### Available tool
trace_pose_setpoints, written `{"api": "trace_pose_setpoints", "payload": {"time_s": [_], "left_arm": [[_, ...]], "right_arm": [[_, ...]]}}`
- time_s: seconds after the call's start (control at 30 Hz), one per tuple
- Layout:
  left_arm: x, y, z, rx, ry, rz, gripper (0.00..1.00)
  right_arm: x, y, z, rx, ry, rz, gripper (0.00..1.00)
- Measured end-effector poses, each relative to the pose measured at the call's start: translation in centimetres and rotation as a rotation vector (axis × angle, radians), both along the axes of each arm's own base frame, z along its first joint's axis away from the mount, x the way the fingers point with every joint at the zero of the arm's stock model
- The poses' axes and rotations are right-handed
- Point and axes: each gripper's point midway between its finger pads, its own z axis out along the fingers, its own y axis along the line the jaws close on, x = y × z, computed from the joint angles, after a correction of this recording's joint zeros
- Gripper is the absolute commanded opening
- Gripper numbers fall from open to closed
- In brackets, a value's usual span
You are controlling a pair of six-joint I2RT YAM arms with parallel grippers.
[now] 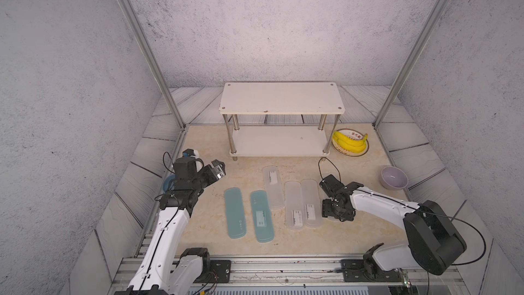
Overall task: Place the pencil cases on the shelf according to color
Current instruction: Pick up the pencil case from the center of the board.
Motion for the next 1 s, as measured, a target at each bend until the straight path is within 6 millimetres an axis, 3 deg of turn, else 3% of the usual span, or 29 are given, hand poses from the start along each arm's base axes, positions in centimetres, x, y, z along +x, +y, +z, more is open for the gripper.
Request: {"api": "trace_pose_setpoints", "payload": {"time_s": [0.2, 0.43, 0.57, 0.77, 1.0], "left_arm": [[-0.1, 0.0, -0.1, 0.0, 0.002, 0.0, 0.99], [-0.4, 0.0, -0.2, 0.008, 0.011, -0.003, 0.99], [-0.9, -1.5, 1.2, 0.023, -0.016, -0.055, 0.99], [-1.4, -5.9, 5.8, 0.08, -0.12, -0.188, 0.99], [-1.3, -6.4, 10.1, 0.092, -0.19, -0.193, 0.99]], "right_arm": [[-0.2, -0.5, 0.6, -0.018, -0.011, 0.001, 0.5], [-0.4, -0.7, 4.9, 0.018, -0.095, 0.019, 0.49], [0.1, 0.3, 8.7, 0.057, -0.159, 0.071, 0.49], [0.5, 2.5, 15.2, 0.115, -0.264, 0.19, 0.49], [2.6, 4.6, 24.4, 0.206, -0.474, 0.276, 0.49]]}}
